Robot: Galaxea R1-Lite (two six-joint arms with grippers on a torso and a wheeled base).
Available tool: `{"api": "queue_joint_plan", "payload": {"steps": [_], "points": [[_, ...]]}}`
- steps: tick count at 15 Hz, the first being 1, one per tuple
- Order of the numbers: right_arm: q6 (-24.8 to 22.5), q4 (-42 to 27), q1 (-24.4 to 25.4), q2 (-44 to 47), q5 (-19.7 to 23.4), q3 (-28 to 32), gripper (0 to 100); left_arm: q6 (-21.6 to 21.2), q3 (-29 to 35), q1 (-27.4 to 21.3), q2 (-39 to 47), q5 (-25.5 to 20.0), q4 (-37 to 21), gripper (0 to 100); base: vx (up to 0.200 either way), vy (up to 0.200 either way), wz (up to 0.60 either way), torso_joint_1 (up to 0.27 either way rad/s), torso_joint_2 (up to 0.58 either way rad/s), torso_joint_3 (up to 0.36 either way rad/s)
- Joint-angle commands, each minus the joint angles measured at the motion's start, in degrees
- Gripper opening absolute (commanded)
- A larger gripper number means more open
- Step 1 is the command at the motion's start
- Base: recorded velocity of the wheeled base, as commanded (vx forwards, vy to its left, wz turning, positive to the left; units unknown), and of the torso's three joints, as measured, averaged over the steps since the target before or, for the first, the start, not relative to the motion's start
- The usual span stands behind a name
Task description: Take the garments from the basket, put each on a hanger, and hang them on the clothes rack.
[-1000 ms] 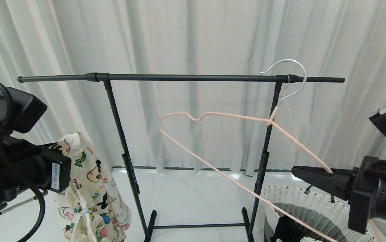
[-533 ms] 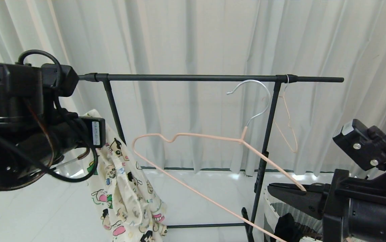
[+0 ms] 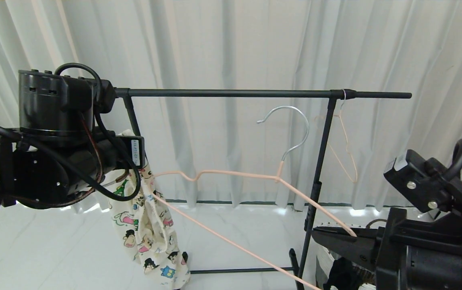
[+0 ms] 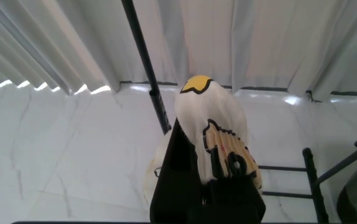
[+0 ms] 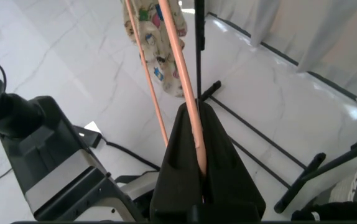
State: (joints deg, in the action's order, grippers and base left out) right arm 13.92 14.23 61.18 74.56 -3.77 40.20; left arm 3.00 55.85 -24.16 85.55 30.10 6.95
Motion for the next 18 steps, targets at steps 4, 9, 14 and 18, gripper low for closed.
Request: {"api": "queue_joint_plan", "payload": {"steps": [4, 9, 14, 18], "points": [[-0.1, 3.4, 0.2, 5.2, -0.1, 1.3, 0, 2.1, -0.6, -0.1, 0.1, 0.1, 0.0, 0, 0.0, 0.0, 0.0, 0.0, 0.0, 0.0], [-0.1, 4.1, 0.1, 6.7, -0.6, 1.9, 0, 3.4, -0.8, 0.0, 0.1, 0.5, 0.0, 0, 0.0, 0.0, 0.0, 0.0, 0.0, 0.0], [0.0, 10.6, 0.2, 12.9, -4.1, 4.5, 0, 4.3, -0.8, -0.8, -0.3, 0.7, 0.0, 0, 0.0, 0.0, 0.0, 0.0, 0.0, 0.0], [0.1, 10.7, 2.4, 16.4, -4.1, 8.1, 0, 4.3, -0.7, -2.5, -0.6, 0.7, 0.0, 0, 0.0, 0.0, 0.0, 0.0, 0.0, 0.0]]}}
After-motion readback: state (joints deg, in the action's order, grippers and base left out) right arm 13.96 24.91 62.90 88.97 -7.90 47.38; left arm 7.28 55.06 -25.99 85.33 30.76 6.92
